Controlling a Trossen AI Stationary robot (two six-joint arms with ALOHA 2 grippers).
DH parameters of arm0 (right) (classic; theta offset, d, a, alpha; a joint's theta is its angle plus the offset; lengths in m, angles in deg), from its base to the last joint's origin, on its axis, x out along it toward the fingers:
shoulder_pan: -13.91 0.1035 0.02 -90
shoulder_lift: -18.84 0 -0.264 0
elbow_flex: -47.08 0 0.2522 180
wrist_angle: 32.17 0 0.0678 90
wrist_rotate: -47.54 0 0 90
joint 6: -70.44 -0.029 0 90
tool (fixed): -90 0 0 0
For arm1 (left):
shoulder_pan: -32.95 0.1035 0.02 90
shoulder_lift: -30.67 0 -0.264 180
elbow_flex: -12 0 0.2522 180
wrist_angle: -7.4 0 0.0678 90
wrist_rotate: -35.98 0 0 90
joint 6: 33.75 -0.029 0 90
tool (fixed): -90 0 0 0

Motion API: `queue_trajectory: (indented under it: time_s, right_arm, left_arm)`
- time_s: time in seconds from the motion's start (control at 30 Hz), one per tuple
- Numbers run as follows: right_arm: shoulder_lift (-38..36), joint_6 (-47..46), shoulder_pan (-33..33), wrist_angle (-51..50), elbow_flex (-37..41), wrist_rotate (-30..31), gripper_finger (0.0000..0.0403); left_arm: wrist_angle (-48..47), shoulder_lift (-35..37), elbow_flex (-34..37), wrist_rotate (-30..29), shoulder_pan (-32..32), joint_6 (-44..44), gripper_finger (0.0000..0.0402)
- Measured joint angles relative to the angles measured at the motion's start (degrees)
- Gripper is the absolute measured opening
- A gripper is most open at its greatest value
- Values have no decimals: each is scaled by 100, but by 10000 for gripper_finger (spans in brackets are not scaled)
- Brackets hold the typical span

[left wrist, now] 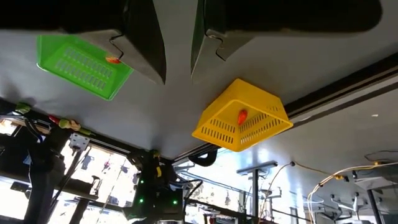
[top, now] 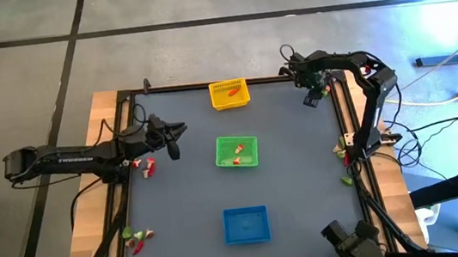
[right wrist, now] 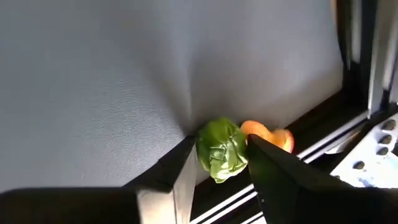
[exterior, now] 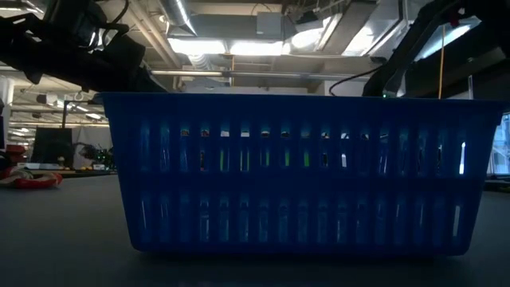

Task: Sort produce into baskets
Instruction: Put the green chili pepper into the blue bin

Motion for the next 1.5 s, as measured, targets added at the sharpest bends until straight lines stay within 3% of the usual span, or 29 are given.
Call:
queue_trajectory:
  time_s: [0.3, 0.43, 0.73, 1.07, 1.5]
  right_arm:
    - [3, 22, 5, -19, 0, -28, 44]
    - [-66, 22, 9, -144, 0, -246, 21]
    - [-896, -10, 495, -54, 0, -460, 20]
    - [-1871, -400, 1607, 319, -2, -1322, 21]
    - [-2045, -1446, 3535, 1827, -2, -2807, 21]
  left_arm:
    - [-2, 0, 0, 0, 0, -4, 72]
    - [-2, 0, 0, 0, 0, -4, 72]
    - [0, 0, 0, 0, -2, -9, 72]
    - [0, 0, 0, 0, -1, -7, 72]
    - [46, 2, 0, 0, 0, -254, 72]
